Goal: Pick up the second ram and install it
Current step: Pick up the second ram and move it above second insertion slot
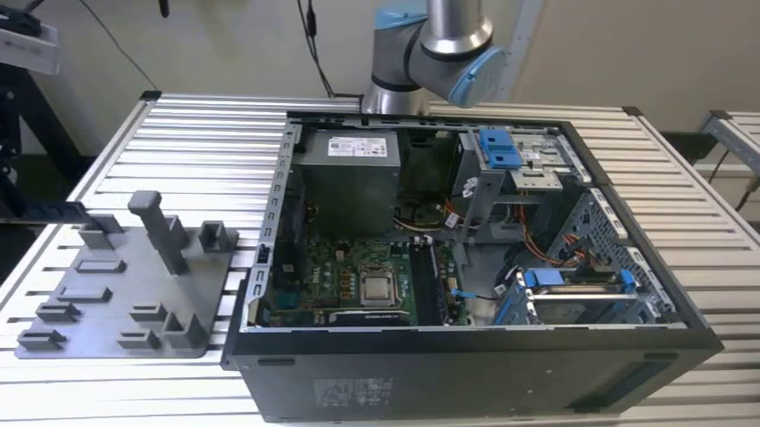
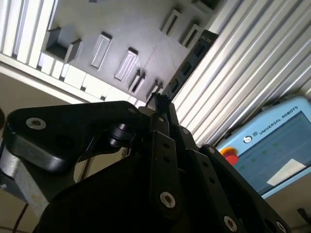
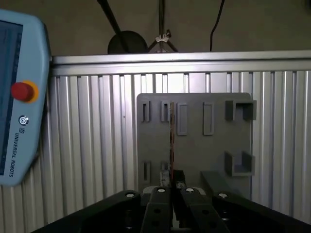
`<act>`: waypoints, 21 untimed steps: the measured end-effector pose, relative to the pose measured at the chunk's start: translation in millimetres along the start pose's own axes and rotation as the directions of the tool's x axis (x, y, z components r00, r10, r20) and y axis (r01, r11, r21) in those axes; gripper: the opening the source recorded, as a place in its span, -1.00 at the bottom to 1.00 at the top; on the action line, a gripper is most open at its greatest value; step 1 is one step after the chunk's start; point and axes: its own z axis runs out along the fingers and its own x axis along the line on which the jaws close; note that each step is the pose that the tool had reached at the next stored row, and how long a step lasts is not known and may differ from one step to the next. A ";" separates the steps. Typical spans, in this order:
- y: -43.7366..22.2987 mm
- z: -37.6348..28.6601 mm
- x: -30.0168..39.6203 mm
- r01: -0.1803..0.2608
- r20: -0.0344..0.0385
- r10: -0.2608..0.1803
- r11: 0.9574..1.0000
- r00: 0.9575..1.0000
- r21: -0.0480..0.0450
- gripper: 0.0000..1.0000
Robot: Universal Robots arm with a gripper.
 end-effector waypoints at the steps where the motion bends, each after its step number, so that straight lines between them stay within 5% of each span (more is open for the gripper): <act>1: 0.0 -2.6 0.0 0.000 0.000 0.000 1.000 1.000 0.000 -0.73; 21: 0.5 -46.9 -0.3 0.000 0.000 0.000 1.000 1.000 0.000 -0.73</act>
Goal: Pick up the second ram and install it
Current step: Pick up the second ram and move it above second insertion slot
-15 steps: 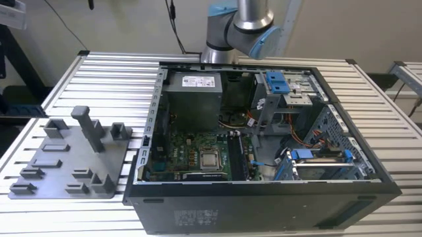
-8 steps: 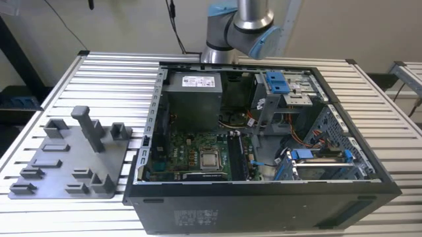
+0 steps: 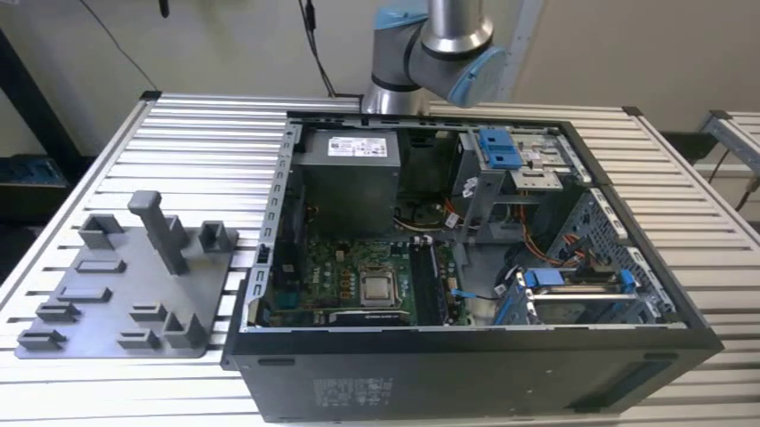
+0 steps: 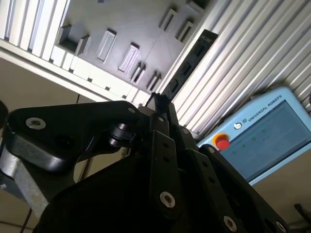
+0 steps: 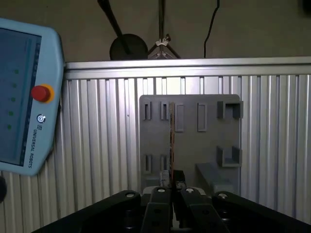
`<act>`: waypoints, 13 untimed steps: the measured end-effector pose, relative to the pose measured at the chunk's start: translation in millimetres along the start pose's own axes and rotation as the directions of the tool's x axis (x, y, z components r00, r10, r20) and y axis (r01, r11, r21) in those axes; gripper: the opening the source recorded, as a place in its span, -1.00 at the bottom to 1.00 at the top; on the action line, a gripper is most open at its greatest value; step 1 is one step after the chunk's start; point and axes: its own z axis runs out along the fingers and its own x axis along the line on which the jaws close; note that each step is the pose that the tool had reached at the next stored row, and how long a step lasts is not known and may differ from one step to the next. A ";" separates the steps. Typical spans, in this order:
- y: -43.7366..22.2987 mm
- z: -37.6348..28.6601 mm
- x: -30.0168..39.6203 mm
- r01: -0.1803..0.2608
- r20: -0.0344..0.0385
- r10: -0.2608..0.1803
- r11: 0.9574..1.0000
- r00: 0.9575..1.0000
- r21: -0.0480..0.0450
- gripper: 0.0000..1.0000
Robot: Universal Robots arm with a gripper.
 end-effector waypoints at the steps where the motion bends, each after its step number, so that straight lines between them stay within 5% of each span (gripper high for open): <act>1: 0.0 -0.6 0.0 0.000 0.000 0.000 1.000 1.000 0.000 -0.73; 13: -0.2 -0.8 -0.1 0.000 0.000 0.000 1.000 1.000 0.000 -0.73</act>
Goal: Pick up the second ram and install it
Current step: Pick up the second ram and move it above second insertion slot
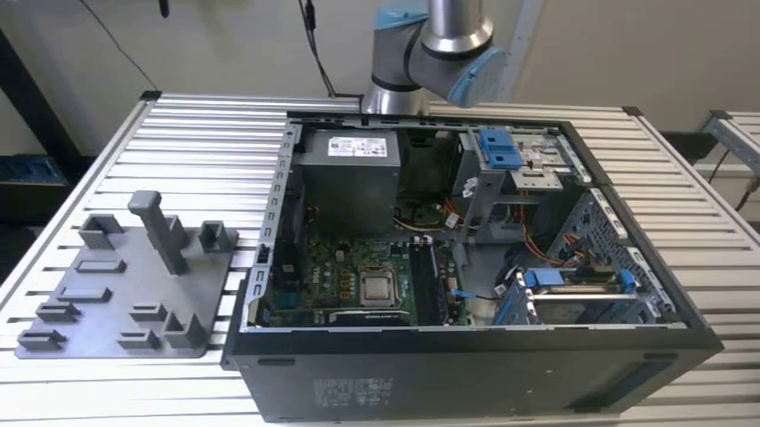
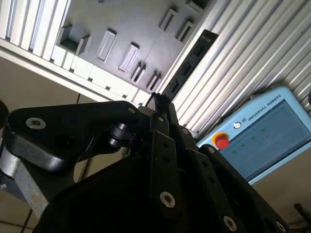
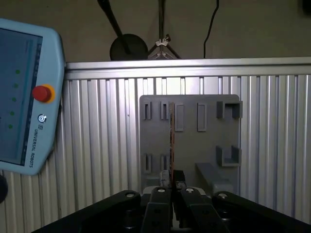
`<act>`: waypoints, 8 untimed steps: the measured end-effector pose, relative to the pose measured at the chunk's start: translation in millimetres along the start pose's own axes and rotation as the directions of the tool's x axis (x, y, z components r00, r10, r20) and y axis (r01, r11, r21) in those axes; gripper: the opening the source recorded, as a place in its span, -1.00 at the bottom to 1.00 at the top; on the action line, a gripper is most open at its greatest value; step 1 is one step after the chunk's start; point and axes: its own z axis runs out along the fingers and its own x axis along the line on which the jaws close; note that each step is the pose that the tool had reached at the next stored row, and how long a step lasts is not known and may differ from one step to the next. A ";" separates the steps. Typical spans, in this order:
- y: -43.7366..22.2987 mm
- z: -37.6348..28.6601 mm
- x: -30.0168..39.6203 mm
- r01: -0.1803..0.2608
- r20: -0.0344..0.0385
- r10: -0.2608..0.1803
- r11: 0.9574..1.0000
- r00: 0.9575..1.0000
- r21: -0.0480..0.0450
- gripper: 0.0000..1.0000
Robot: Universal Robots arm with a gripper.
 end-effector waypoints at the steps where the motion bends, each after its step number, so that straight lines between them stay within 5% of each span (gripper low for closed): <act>1: -0.5 -0.1 0.0 0.000 0.000 0.000 1.000 1.000 0.000 -0.73; 8: -8.3 0.0 -0.3 0.000 0.000 0.000 1.000 1.000 0.000 -0.73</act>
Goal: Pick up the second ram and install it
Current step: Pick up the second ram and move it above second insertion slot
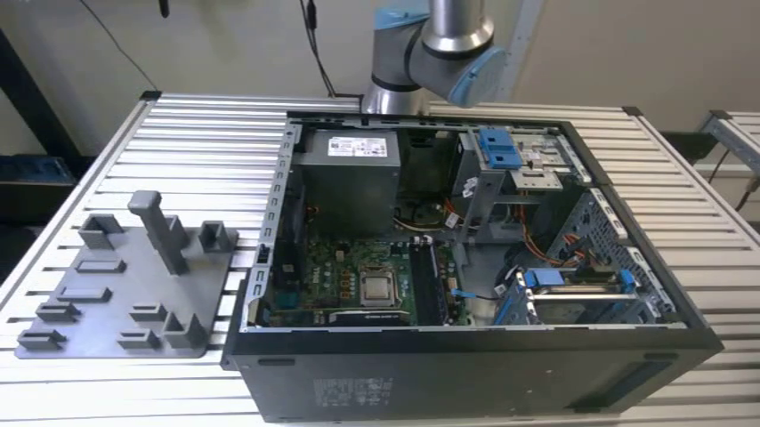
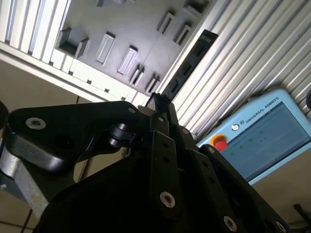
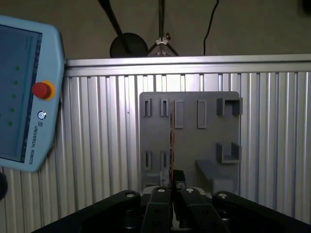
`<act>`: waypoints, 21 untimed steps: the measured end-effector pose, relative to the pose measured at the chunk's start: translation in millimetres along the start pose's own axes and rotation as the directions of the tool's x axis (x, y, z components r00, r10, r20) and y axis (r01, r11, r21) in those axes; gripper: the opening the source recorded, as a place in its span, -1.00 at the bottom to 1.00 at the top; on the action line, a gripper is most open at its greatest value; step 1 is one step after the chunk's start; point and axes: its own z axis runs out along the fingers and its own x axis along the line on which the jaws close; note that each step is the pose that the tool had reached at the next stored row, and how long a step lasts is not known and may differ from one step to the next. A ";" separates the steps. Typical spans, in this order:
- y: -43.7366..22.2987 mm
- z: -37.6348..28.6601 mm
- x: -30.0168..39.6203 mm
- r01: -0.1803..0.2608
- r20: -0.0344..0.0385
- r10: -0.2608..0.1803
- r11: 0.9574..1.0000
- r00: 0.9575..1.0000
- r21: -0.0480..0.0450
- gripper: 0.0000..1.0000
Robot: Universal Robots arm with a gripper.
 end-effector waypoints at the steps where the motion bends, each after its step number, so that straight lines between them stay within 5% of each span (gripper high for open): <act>1: -1.5 0.0 -0.1 0.000 0.000 0.000 1.000 1.000 0.000 -0.73; 21: -39.7 -0.4 -1.6 0.000 0.000 0.000 1.000 1.000 -0.001 -0.73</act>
